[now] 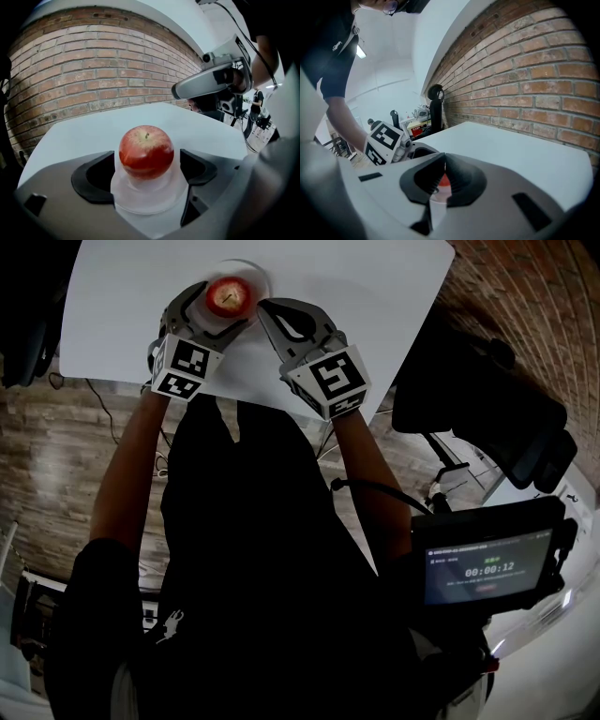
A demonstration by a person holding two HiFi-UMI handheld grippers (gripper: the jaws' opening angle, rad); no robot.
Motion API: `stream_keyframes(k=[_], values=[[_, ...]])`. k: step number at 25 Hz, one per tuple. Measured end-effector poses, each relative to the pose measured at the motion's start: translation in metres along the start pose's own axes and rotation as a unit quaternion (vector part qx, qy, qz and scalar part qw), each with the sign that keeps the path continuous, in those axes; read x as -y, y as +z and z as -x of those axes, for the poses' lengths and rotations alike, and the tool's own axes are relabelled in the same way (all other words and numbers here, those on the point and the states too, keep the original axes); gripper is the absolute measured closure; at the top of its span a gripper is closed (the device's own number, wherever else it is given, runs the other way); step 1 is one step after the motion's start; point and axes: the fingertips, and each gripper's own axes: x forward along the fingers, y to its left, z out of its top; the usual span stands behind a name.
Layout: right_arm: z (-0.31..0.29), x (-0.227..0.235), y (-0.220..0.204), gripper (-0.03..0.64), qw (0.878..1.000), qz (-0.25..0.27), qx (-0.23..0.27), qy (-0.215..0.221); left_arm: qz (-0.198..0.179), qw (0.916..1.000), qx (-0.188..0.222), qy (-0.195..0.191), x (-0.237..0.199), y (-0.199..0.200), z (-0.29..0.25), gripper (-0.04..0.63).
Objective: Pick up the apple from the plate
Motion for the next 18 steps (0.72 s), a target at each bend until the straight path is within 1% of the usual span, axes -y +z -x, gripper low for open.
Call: stream_keyframes(k=[12,18], values=[[0.0004,0.0019,-0.0016,0.612,1.000,-0.002,-0.001,-0.002,-0.006,0.9999,0.000,0.011,-0.0036,-0.0007,-0.0078,0.169],[0.0006,0.0015,-0.0030,0.612,1.000,-0.001,-0.003,-0.001,-0.003,0.9998,0.003,0.017,-0.0067,0.0000,-0.0096,0.170]])
